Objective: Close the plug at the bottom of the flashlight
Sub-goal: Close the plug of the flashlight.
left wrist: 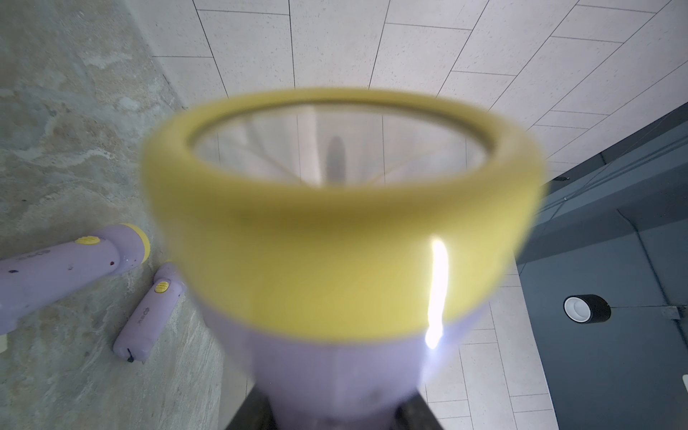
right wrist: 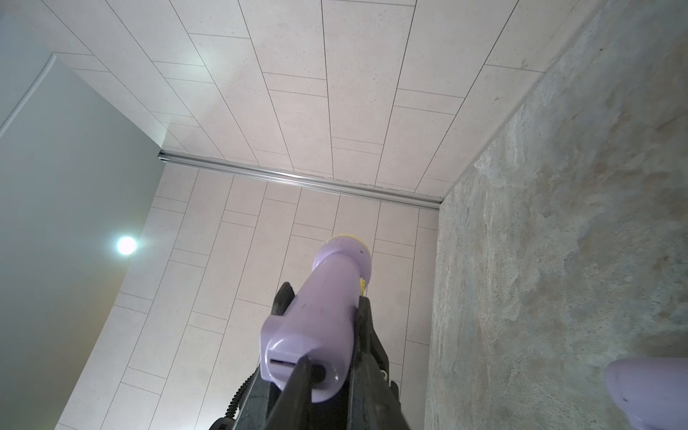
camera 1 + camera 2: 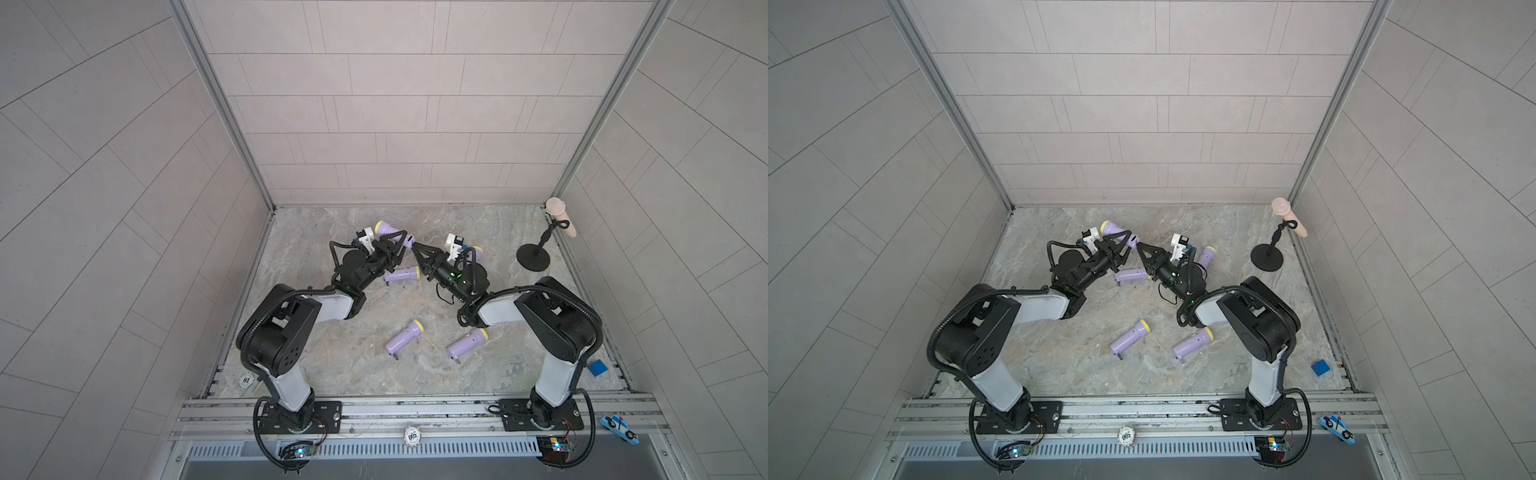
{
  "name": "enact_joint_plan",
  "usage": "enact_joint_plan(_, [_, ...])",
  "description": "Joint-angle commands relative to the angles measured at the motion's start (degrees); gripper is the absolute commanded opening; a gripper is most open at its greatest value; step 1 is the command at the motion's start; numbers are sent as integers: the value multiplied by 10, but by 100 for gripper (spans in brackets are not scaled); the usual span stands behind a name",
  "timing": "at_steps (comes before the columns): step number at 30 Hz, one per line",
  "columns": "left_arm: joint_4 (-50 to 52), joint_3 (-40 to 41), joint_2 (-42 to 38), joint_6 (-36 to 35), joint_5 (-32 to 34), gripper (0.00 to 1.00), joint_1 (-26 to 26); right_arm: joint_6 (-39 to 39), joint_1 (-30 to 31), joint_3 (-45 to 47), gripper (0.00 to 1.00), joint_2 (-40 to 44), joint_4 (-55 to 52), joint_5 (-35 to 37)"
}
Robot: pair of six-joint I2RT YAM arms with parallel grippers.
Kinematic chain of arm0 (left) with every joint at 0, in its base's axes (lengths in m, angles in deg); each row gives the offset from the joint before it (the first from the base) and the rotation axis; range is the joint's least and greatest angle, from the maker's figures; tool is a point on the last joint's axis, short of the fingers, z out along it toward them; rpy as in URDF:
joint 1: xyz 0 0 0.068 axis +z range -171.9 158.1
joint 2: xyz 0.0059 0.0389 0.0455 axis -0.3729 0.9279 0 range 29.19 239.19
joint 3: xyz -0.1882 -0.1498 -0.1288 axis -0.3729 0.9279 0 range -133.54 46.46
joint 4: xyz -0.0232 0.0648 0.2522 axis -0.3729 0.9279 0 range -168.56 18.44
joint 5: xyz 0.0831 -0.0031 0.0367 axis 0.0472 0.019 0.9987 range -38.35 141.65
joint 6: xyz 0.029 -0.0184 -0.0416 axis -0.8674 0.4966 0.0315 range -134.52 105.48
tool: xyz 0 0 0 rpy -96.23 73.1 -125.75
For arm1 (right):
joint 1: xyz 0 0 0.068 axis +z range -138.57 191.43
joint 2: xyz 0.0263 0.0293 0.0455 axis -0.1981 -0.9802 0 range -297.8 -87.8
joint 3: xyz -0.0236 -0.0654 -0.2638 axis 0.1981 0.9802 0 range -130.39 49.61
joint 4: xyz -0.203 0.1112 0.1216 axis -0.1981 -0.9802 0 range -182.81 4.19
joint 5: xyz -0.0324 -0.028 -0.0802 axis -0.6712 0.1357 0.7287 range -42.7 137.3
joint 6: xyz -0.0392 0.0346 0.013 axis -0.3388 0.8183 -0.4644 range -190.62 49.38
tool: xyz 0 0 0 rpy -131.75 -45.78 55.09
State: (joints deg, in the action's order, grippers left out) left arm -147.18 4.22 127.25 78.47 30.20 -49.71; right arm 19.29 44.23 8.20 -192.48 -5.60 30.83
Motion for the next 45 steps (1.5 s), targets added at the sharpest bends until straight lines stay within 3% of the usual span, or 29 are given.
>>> enact_joint_plan(1, [-72, -6, -24, 10, -54, 0, -10, -10, 6, 10, 28, 15, -73, -10])
enact_joint_plan(24, [-70, 2, -19, 15, -45, 0, 3, -124, -13, 9, 47, 205, -314, -16])
enact_joint_plan(30, [-50, 4, -20, 5, -45, 0, 6, -210, -20, -18, 57, 309, -488, -6])
enact_joint_plan(36, [47, 10, -56, -39, -51, 0, 20, -353, -20, -72, 73, 429, -709, 37])
enact_joint_plan(43, [227, 15, -125, -109, -74, 0, 55, -446, -24, -96, 84, 503, -838, 60])
enact_joint_plan(45, [318, 5, -144, -139, -91, 0, 71, -474, -24, -110, 85, 511, -879, 63])
